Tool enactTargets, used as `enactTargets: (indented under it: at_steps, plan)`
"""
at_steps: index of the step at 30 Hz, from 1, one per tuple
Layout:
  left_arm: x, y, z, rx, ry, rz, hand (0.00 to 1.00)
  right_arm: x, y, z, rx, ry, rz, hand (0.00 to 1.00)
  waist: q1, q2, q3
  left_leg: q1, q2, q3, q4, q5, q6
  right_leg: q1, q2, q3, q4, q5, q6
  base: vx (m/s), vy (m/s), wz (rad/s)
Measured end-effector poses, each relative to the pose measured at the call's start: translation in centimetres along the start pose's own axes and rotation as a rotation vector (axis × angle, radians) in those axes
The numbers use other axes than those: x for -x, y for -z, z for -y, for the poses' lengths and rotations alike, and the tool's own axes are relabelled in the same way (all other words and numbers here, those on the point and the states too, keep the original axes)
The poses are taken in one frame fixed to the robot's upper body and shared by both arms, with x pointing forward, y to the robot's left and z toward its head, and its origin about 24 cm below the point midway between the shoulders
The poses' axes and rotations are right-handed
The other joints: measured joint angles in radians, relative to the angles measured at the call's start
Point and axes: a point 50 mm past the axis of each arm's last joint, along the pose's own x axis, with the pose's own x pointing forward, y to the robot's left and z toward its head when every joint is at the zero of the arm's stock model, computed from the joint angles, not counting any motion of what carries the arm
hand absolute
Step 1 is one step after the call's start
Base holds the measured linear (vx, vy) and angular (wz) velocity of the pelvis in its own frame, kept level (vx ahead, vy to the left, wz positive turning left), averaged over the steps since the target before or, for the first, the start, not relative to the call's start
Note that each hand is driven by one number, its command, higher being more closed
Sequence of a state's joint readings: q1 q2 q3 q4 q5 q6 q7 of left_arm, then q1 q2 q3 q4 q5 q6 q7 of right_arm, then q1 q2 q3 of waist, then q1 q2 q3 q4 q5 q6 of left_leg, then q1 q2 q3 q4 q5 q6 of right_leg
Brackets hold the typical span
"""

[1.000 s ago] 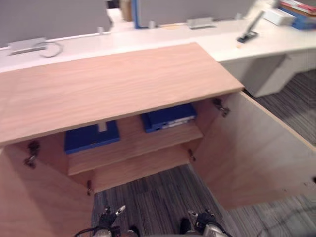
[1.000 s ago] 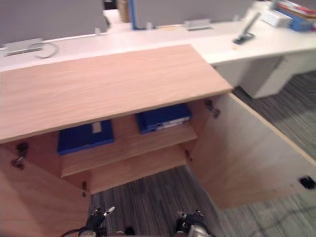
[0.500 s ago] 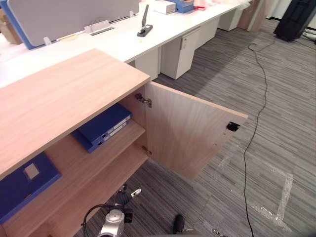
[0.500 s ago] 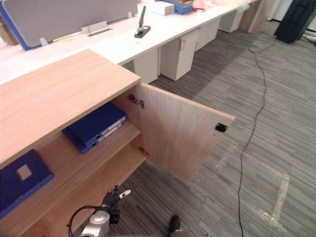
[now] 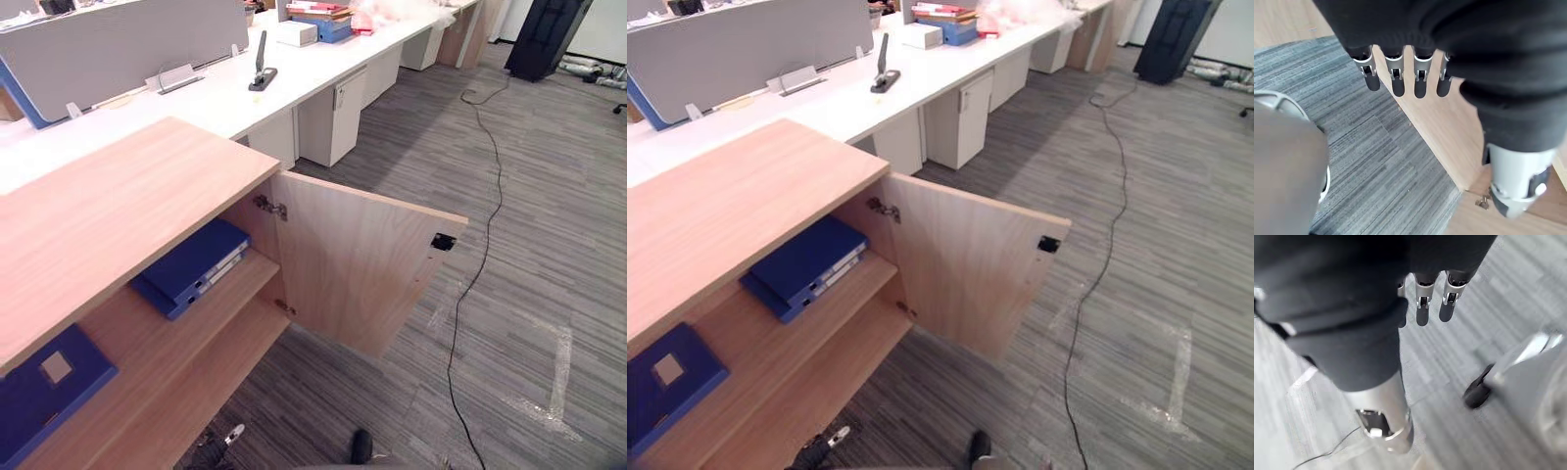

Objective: Walk over to the cabinet, pick up the folder, carry it to the office cabinet, place the folder inside the office cabinet, then close the office cabinet door

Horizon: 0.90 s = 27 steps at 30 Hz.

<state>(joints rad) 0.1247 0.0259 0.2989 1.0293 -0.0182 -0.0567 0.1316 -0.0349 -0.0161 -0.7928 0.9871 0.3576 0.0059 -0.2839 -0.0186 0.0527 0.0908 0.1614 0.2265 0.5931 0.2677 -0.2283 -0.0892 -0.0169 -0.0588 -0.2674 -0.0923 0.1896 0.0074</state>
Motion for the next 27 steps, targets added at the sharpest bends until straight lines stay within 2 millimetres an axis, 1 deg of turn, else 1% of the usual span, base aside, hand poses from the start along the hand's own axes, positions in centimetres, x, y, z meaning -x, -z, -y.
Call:
enactTargets:
  at_steps: [2,3,5,7,8,9,10,12,13,15,17,18,20,21,23,24,27]
  plan:
    - [0.1,0.5,-0.5,0.014,-0.018,-0.016,0.00,0.4,-4.2,-2.4,0.033,-0.101,0.161,0.00,0.000,0.011,-0.004,0.000,-0.005,-0.001,0.000,-0.001,0.000,-0.001,-0.001,0.002,0.000,0.000,0.000,0.05,0.042,0.00]
    - [0.5,1.9,-1.4,0.069,-0.055,-0.057,0.00,2.5,-9.9,-5.2,0.074,-0.235,0.429,0.00,0.001,0.016,-0.007,0.000,-0.007,-0.013,0.002,0.000,0.001,-0.001,-0.005,0.004,0.000,0.000,0.000,0.06,0.048,-0.02]
    - [0.7,2.8,-1.9,0.088,-0.072,-0.084,0.00,4.1,-12.8,-6.2,0.028,-0.287,0.563,0.00,0.003,0.020,-0.007,0.002,-0.007,-0.036,0.002,0.003,0.005,0.005,-0.002,0.002,0.000,0.004,0.000,0.06,0.017,0.03]
    - [1.1,3.9,-2.1,0.104,-0.081,-0.113,0.00,5.0,-15.6,-6.6,-0.021,-0.294,0.669,0.00,0.009,0.019,-0.004,0.004,-0.006,-0.056,-0.001,0.005,0.007,0.013,0.002,-0.005,0.001,0.003,0.001,0.04,-0.007,0.11]
    - [1.3,4.2,-2.0,0.110,-0.080,-0.120,0.00,5.0,-16.5,-6.6,-0.042,-0.274,0.684,0.00,0.013,0.021,-0.002,0.002,-0.007,-0.061,-0.003,0.006,0.007,0.014,0.001,-0.010,0.000,0.002,0.002,0.02,0.005,0.13]
    - [1.3,4.3,-2.0,0.107,-0.081,-0.121,0.00,5.0,-16.9,-6.6,-0.047,-0.270,0.688,0.00,0.015,0.022,0.000,-0.001,-0.009,-0.064,-0.004,0.008,0.009,0.014,0.000,-0.013,0.000,0.002,0.002,0.01,0.012,0.17]
    - [1.4,4.5,-2.0,0.105,-0.080,-0.122,0.00,5.2,-17.7,-7.0,-0.056,-0.277,0.700,0.00,0.016,0.026,0.005,-0.004,-0.014,-0.073,-0.010,0.012,0.011,0.014,-0.009,-0.022,0.000,-0.001,0.004,-0.01,0.032,0.20]
    - [1.4,4.5,-2.0,0.104,-0.079,-0.120,0.00,5.6,-19.3,-7.8,-0.045,-0.290,0.734,0.00,0.018,0.025,0.011,-0.008,-0.022,-0.091,-0.024,0.017,0.011,0.012,-0.016,-0.032,0.000,-0.004,0.005,-0.02,0.038,0.16]
    - [1.6,4.6,-2.2,0.104,-0.084,-0.116,0.00,6.4,-21.0,-9.3,-0.016,-0.324,0.767,0.00,0.023,0.028,0.009,-0.013,-0.026,-0.099,-0.033,0.018,0.009,0.006,-0.018,-0.033,0.000,-0.004,0.005,-0.03,0.022,0.06]
    - [1.7,4.8,-2.5,0.104,-0.090,-0.116,0.00,7.4,-23.2,-11.4,0.034,-0.363,0.804,0.00,0.023,0.027,0.010,-0.021,-0.030,-0.110,-0.039,0.025,0.007,-0.001,-0.024,-0.037,0.000,-0.004,0.005,-0.04,0.011,0.08]
    - [2.0,5.4,-2.8,0.108,-0.095,-0.127,0.00,9.6,-26.7,-14.6,0.123,-0.428,0.854,0.00,0.034,0.028,0.011,-0.023,-0.034,-0.124,-0.048,0.032,0.005,0.001,-0.028,-0.049,0.000,-0.004,0.006,-0.05,0.002,0.15]
    - [2.0,5.5,-2.8,0.112,-0.097,-0.129,0.00,10.4,-27.5,-15.3,0.147,-0.448,0.871,0.00,0.040,0.028,0.011,-0.024,-0.034,-0.130,-0.051,0.034,0.004,0.001,-0.028,-0.053,0.000,-0.004,0.006,-0.03,-0.003,0.19]
    - [2.2,5.9,-3.0,0.126,-0.102,-0.138,0.00,13.5,-29.7,-18.2,0.198,-0.535,0.929,0.00,0.062,0.027,0.015,-0.033,-0.033,-0.153,-0.053,0.039,0.003,0.001,-0.027,-0.069,0.000,-0.004,0.005,-0.02,-0.023,0.23]
    - [2.2,6.0,-3.0,0.139,-0.104,-0.141,0.00,14.9,-30.3,-19.4,0.207,-0.578,0.942,0.00,0.068,0.027,0.015,-0.039,-0.033,-0.165,-0.054,0.043,0.001,0.002,-0.027,-0.081,0.001,-0.001,0.005,-0.02,-0.026,0.23]
    - [2.3,6.1,-3.0,0.144,-0.105,-0.144,0.00,15.9,-30.5,-20.5,0.230,-0.615,0.946,0.00,0.077,0.025,0.017,-0.039,-0.033,-0.172,-0.057,0.048,-0.002,0.006,-0.026,-0.089,0.001,0.001,0.004,0.00,-0.011,0.18]
    - [2.3,6.2,-3.0,0.150,-0.105,-0.146,0.00,17.0,-30.6,-21.6,0.263,-0.655,0.951,0.00,0.094,0.026,0.017,-0.039,-0.033,-0.180,-0.060,0.051,-0.003,0.009,-0.025,-0.095,0.006,0.003,0.002,0.04,-0.010,0.19]
    - [2.3,6.2,-3.0,0.153,-0.099,-0.139,0.00,18.7,-31.0,-23.0,0.286,-0.710,0.949,0.00,0.102,0.024,0.021,-0.038,-0.036,-0.214,-0.074,0.059,-0.001,0.024,-0.029,-0.123,0.006,0.003,0.002,0.03,0.000,0.29]
